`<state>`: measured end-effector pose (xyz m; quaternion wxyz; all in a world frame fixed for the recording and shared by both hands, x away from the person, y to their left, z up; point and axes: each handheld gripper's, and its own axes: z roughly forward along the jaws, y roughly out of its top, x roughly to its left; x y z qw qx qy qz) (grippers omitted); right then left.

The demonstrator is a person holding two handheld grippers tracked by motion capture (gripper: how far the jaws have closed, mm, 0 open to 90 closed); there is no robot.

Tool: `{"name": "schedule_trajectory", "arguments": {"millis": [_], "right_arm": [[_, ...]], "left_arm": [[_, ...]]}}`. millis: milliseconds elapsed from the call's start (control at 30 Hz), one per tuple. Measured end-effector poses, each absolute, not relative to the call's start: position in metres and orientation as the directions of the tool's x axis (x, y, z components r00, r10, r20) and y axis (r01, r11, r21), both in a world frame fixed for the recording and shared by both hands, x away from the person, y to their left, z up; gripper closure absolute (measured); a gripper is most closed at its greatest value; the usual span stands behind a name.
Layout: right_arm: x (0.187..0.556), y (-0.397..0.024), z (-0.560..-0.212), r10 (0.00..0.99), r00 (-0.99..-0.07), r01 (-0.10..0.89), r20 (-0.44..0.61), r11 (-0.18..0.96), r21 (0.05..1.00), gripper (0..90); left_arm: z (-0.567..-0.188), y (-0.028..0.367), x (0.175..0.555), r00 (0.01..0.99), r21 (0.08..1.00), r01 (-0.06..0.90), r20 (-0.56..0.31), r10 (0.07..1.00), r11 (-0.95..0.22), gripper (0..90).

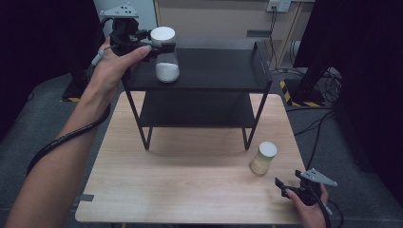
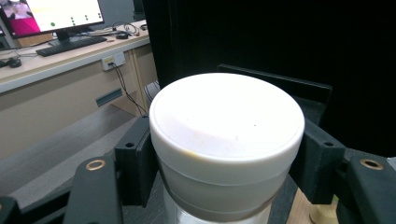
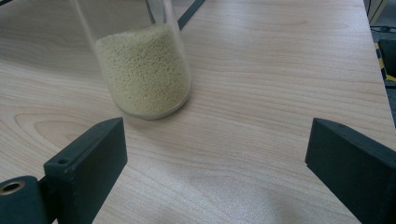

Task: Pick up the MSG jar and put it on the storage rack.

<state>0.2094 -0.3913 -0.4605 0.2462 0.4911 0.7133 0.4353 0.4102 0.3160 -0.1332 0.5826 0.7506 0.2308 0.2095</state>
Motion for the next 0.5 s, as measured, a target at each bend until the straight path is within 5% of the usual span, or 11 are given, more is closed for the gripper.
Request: {"name": "schedule_trajectory", "arguments": {"millis": [500], "right_arm": [[0.2090, -0.3923, -0.4606, 0.916, -0.395, 0.487, 0.074, 0.140, 0.862, 5.8]], "left_arm": [[-0.1357, 0.3179, 0.4154, 0.804, 0.973, 0.121, 0.021, 0.594, -0.197, 32.7]]}}
